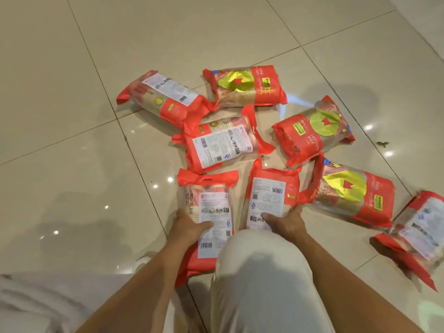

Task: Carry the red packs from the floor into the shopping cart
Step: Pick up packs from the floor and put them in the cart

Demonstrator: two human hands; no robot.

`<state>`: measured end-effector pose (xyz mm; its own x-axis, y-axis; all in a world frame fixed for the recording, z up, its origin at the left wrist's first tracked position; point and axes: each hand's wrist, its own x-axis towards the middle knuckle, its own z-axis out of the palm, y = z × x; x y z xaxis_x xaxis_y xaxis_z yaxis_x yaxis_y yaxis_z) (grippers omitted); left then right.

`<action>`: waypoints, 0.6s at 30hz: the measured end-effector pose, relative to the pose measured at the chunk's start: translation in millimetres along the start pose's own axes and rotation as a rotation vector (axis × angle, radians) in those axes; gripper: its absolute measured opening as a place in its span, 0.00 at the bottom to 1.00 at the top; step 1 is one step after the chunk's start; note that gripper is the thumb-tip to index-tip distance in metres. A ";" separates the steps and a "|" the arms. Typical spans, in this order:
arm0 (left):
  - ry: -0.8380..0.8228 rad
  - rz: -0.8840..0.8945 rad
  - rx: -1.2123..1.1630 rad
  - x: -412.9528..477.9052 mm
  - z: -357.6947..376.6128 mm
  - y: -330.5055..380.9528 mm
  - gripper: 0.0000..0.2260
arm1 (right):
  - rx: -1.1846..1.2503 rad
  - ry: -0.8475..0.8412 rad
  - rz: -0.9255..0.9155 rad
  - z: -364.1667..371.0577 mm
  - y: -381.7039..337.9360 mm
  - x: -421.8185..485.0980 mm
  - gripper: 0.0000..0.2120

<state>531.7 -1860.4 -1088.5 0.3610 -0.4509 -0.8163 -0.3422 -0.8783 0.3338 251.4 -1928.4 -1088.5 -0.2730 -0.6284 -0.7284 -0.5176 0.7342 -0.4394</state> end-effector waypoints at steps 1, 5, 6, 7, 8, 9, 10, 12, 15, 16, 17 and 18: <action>-0.013 -0.014 -0.068 4.0 0.9 -3.2 0.32 | 0.049 -0.010 0.026 -0.2 5.9 8.0 0.47; -0.008 -0.005 -0.104 4.1 2.7 -0.3 0.15 | 0.130 -0.086 0.083 -2.0 14.3 30.6 0.37; 0.004 -0.013 -0.116 -4.6 -0.4 7.0 0.18 | 0.121 -0.071 0.090 -2.5 4.9 23.2 0.38; 0.037 -0.011 -0.126 -11.4 -2.9 13.4 0.24 | 0.118 -0.050 0.075 -3.6 -5.1 12.6 0.38; 0.070 -0.007 -0.129 -19.5 -6.7 20.1 0.32 | 0.114 -0.029 0.047 -7.0 -18.0 -2.0 0.38; 0.099 0.010 -0.134 -27.1 -12.8 23.8 0.39 | 0.104 -0.013 0.002 -11.2 -28.8 -16.0 0.36; 0.130 0.020 -0.152 -39.7 -22.8 29.7 0.42 | 0.092 0.005 -0.039 -17.7 -42.0 -33.2 0.36; 0.202 0.052 -0.197 -74.4 -52.1 45.3 0.39 | 0.076 0.036 -0.122 -39.8 -77.5 -74.0 0.35; 0.303 0.136 -0.316 -170.3 -123.3 89.4 0.32 | 0.115 0.051 -0.242 -86.1 -140.5 -143.8 0.36; 0.335 0.159 -0.349 -205.8 -149.4 101.7 0.30 | 0.118 0.050 -0.281 -102.7 -163.9 -169.5 0.36; 0.367 0.173 -0.365 -238.5 -174.2 108.1 0.30 | 0.124 0.037 -0.318 -120.1 -188.5 -200.0 0.38; 0.399 0.179 -0.388 -272.4 -200.0 114.8 0.31 | 0.135 0.024 -0.338 -137.6 -214.1 -234.9 0.38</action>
<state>567.5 -1870.2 -733.6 0.6512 -0.5564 -0.5160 -0.1122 -0.7431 0.6597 314.7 -1973.4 -751.0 -0.1240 -0.8461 -0.5184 -0.4709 0.5100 -0.7198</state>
